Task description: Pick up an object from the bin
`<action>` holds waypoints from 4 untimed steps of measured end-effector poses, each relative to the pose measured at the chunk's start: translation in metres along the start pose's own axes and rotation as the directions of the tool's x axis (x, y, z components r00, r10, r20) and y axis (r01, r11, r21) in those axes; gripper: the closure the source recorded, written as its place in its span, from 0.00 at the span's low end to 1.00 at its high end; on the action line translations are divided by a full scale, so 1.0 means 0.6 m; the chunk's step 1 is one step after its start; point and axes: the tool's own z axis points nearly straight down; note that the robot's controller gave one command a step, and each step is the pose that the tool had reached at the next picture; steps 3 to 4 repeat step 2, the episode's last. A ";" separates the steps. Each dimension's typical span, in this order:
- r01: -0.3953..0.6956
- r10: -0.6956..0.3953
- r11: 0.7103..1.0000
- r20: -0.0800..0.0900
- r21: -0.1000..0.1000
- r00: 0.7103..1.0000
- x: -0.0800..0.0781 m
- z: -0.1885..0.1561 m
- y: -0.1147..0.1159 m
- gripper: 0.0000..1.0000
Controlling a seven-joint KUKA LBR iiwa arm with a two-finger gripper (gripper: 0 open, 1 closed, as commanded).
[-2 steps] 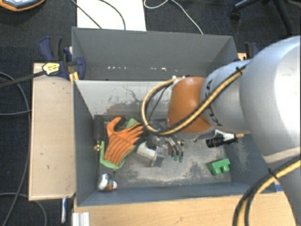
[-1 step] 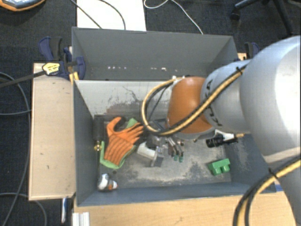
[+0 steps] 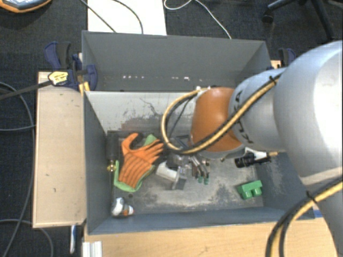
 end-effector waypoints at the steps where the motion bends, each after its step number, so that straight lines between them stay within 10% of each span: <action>1: 0.001 -0.001 1.000 0.000 0.000 1.000 0.000 0.000 0.000 1.00; 4: 0.003 -0.003 1.000 0.000 0.000 1.000 0.000 0.000 0.000 1.00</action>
Offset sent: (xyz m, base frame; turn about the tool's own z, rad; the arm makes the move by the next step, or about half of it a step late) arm 0.0000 0.0000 0.0000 0.0000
